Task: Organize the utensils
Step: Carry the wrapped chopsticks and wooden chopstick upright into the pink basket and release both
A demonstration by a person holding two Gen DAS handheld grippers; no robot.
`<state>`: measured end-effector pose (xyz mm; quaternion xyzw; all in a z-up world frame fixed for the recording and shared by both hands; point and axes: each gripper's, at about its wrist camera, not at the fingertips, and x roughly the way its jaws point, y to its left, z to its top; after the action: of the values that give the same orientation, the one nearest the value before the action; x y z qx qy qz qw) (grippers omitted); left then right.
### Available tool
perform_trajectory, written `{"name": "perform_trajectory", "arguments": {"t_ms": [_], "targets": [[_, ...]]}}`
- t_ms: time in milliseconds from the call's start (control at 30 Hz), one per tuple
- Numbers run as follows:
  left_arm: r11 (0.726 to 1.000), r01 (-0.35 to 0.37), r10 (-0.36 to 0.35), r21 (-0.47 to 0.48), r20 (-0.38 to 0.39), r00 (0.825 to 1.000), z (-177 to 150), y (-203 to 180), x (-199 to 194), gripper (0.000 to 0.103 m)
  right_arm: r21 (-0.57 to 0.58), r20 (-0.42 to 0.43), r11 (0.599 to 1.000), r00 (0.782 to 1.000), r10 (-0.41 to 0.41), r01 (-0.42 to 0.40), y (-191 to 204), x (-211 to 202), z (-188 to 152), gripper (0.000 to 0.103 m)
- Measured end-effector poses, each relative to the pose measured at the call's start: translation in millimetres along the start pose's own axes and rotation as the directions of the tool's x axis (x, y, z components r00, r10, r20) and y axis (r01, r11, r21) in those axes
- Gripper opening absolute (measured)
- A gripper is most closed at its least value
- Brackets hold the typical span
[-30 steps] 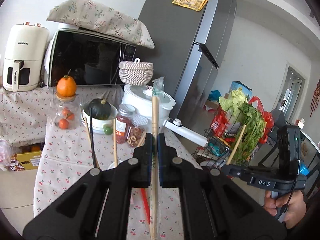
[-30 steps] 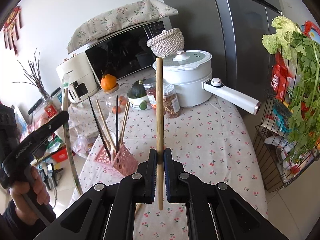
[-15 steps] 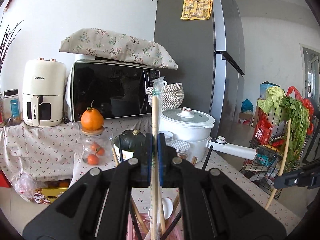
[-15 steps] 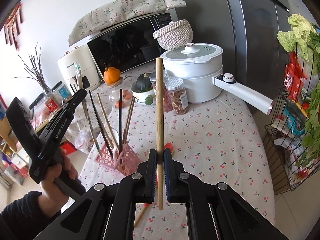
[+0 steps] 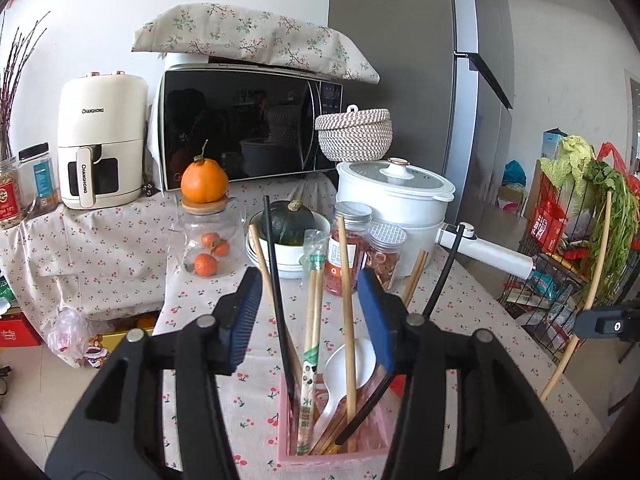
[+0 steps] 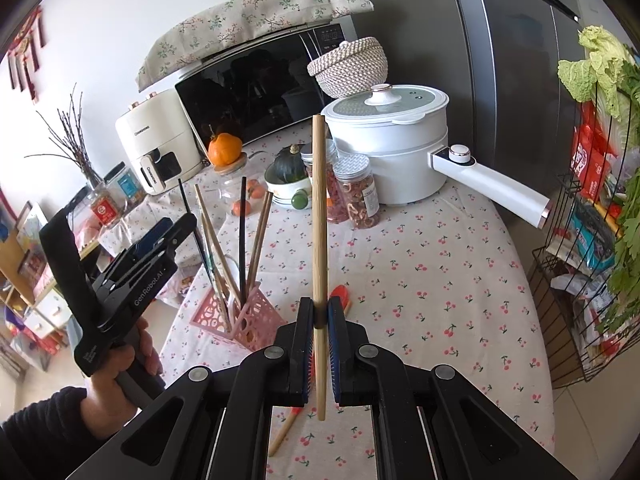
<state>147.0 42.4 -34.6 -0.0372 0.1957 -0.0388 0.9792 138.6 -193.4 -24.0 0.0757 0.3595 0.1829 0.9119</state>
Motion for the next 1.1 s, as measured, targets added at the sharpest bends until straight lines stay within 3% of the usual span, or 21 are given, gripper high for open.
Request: {"name": "perform_trajectory", "arguments": {"t_ms": [233,400,533,767,1100], "targets": [[0.999,-0.033,0.033,0.001,-0.165,0.986,5.7,10.1,-23.8,0.087,-0.017,0.062,0.999,0.997,0.05,-0.049,21.6,-10.3,6.7,0.007],[0.998,-0.06,0.068,0.037,-0.284,0.957,-7.9,25.0,-34.2,0.096,-0.041,0.112,0.995,0.989,0.092,-0.088,40.4,-16.6,11.6,0.007],[0.999,-0.025,0.016,-0.02,-0.384,0.923,-14.1,41.3,-30.2,0.096,-0.058,0.165,0.992,0.979,0.118,-0.109,54.7,-20.2,15.4,0.007],[0.999,-0.013,-0.007,-0.04,-0.461,0.887,-29.1,61.1,-29.9,0.096,-0.062,0.233,0.99,0.962,0.141,-0.13,76.3,-8.2,24.2,0.007],[0.998,-0.002,-0.03,-0.064,-0.483,0.875,-34.7,70.3,-31.4,0.096,-0.122,0.226,0.991,0.97,0.087,-0.06,100.6,34.1,22.5,0.007]]}}
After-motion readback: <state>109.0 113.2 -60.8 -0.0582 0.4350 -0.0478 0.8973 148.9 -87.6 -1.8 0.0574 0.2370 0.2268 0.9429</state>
